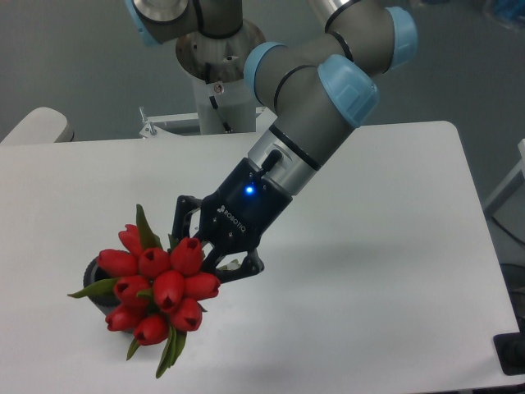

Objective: Insert the flowers into the vase
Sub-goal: 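Carry the red tulip bunch with the gripper over the grey vase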

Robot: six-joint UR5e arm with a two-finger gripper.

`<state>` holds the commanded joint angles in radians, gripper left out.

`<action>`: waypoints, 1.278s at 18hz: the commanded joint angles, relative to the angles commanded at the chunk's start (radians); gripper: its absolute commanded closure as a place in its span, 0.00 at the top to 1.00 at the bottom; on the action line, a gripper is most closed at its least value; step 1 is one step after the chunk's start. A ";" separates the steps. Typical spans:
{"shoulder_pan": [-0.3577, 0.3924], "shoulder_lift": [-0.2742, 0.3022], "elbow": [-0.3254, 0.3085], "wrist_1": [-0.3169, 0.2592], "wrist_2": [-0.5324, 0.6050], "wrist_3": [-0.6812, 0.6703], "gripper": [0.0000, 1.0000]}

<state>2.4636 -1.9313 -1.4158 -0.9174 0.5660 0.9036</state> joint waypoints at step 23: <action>-0.069 -0.008 0.006 0.095 -0.063 -0.095 0.25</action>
<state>2.3945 -1.9390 -1.4097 -0.8222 0.5033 0.8084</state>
